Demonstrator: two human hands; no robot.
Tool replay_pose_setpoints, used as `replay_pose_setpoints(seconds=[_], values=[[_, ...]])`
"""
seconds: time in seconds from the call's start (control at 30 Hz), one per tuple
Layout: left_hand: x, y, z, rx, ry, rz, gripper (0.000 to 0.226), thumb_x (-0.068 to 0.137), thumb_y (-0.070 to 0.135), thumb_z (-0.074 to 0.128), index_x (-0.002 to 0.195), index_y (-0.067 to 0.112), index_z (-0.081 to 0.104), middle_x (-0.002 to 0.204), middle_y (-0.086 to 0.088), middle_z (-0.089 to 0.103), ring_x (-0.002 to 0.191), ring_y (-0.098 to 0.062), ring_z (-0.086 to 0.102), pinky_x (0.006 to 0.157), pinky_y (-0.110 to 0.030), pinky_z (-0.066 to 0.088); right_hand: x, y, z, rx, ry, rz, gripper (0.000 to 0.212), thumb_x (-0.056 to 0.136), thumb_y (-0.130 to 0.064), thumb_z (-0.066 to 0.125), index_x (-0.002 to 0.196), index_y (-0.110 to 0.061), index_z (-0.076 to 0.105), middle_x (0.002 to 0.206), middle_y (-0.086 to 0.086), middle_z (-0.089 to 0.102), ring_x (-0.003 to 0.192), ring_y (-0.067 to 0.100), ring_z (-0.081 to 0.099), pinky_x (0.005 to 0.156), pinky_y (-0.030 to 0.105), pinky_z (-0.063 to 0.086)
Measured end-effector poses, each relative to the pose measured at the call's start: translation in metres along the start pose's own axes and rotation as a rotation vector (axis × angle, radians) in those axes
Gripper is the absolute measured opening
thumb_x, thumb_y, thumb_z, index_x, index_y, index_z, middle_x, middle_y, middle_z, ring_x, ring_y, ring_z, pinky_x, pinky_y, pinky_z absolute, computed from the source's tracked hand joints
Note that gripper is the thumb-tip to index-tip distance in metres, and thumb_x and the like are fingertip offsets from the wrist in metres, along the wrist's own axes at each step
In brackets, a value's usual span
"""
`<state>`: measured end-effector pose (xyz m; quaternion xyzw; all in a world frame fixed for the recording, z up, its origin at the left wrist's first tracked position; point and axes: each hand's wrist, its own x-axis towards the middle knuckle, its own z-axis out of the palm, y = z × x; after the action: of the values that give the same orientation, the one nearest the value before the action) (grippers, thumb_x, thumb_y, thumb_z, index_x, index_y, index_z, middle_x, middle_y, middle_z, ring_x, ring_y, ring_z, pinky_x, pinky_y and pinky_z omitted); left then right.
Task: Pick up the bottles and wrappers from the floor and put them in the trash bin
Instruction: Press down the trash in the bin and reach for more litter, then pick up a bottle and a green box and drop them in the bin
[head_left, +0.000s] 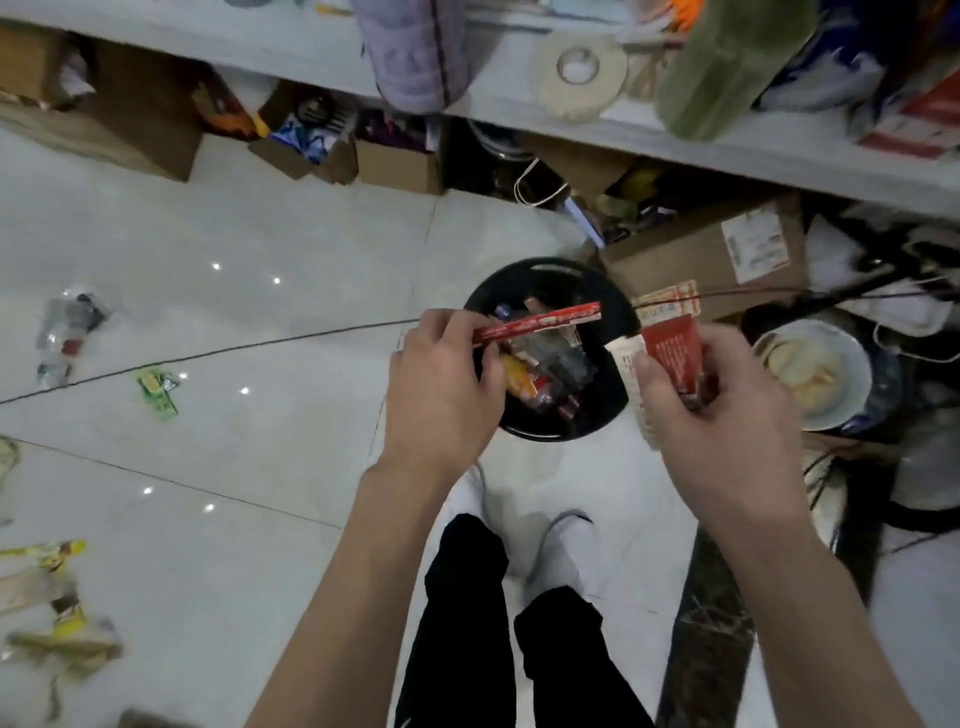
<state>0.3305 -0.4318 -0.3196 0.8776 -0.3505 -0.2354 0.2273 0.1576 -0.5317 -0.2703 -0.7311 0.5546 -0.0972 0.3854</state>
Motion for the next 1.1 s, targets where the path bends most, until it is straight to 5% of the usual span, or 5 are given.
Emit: replay_pose_setpoints(seconds=[0.3, 0.4, 0.47, 0.6, 1.1], values=[[0.019, -0.057, 0.097, -0.073, -0.089, -0.047, 0.039, 0.096, 0.021, 0.056, 0.134, 0.012, 0.052, 0.134, -0.01, 0.051, 0.116, -0.027, 0.054, 0.1, -0.046, 0.047, 0.046, 0.086, 0.079, -0.047, 0.053, 0.071, 0.015, 0.094, -0.04, 0.066, 0.101, -0.031, 0.057, 0.075, -0.016, 0.059, 0.073, -0.002, 0.058, 0.062, 0.022, 0.038], [0.017, -0.064, 0.097, -0.05, -0.1, -0.043, 0.041, 0.094, 0.03, 0.05, 0.13, 0.013, 0.055, 0.131, -0.009, 0.053, 0.114, -0.028, 0.054, 0.097, -0.049, 0.048, 0.054, 0.089, 0.093, -0.058, 0.031, 0.048, 0.029, 0.093, -0.039, 0.067, 0.12, -0.032, 0.058, 0.101, -0.011, 0.066, 0.085, 0.003, 0.062, 0.076, 0.023, 0.049], [0.017, -0.064, 0.09, -0.037, -0.103, -0.044, 0.043, 0.092, 0.032, 0.047, 0.13, 0.013, 0.057, 0.13, -0.008, 0.054, 0.113, -0.029, 0.055, 0.096, -0.049, 0.048, 0.056, 0.086, 0.095, -0.086, 0.001, 0.021, 0.044, 0.093, -0.038, 0.067, 0.134, -0.033, 0.053, 0.121, -0.005, 0.062, 0.092, 0.004, 0.063, 0.078, 0.011, 0.045], [0.02, -0.05, 0.064, -0.043, -0.072, -0.028, 0.044, 0.091, 0.034, 0.046, 0.129, 0.014, 0.057, 0.129, -0.007, 0.055, 0.113, -0.028, 0.055, 0.095, -0.048, 0.048, 0.052, 0.066, 0.078, -0.113, -0.001, -0.004, 0.044, 0.093, -0.036, 0.067, 0.135, -0.026, 0.057, 0.127, 0.0, 0.056, 0.088, -0.006, 0.055, 0.074, -0.005, 0.032], [-0.07, 0.129, -0.158, -0.063, 0.127, 0.118, 0.037, 0.098, 0.035, 0.049, 0.129, 0.018, 0.057, 0.126, 0.001, 0.057, 0.114, -0.022, 0.056, 0.095, -0.049, 0.048, -0.02, -0.109, -0.127, -0.053, -0.081, -0.291, 0.032, 0.093, -0.037, 0.065, 0.124, -0.03, 0.063, 0.113, -0.015, 0.057, 0.099, 0.001, 0.059, 0.083, 0.014, 0.04]])
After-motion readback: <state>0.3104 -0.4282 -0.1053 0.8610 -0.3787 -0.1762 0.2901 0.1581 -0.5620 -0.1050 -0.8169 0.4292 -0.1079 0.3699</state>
